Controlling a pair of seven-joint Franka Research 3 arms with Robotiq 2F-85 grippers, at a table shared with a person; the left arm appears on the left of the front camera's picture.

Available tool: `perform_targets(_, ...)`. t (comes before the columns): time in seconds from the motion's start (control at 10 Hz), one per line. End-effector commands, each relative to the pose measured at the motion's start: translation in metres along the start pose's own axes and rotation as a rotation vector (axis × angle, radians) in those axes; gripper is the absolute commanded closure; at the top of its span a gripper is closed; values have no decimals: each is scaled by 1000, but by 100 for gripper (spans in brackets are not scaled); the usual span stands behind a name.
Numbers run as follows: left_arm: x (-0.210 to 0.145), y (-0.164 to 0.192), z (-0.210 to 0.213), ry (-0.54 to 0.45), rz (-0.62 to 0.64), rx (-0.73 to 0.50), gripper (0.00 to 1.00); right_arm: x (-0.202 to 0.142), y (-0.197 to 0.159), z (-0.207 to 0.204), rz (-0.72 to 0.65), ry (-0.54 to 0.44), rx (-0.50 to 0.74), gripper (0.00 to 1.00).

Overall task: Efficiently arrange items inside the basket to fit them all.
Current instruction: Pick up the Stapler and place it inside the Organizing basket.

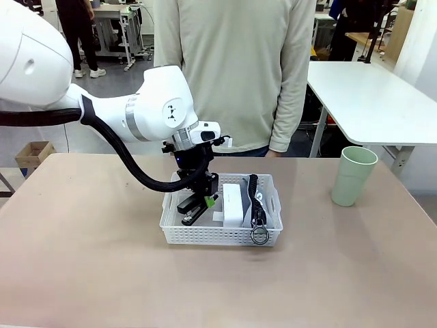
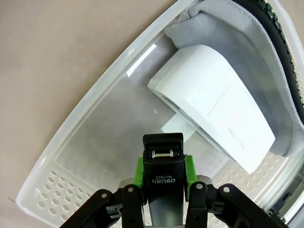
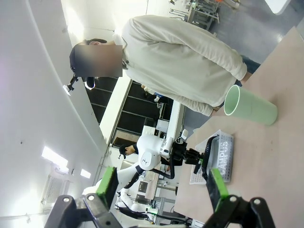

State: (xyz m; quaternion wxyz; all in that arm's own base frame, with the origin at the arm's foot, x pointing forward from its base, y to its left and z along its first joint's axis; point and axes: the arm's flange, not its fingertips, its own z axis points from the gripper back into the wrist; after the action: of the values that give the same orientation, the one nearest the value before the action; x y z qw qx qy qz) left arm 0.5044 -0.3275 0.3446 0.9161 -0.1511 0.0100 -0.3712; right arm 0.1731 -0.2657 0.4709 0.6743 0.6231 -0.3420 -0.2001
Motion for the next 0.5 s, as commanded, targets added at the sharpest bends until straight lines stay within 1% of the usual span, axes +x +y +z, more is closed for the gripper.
perform_targets(0.0,3,-1,2,10,13,-20,21,2,1,-1,24,-8,17,0)
perform_targets(0.1,3,0,1,15,12,-20,6,2,1,-1,24,-8,17,0)
perform_targets(0.2,4,0,-1,13,10,-25,0,2,1,-1,24,-8,17,0)
perform_targets(0.4,3,0,-1,13,10,-26,0,2,1,-1,24,-8,17,0)
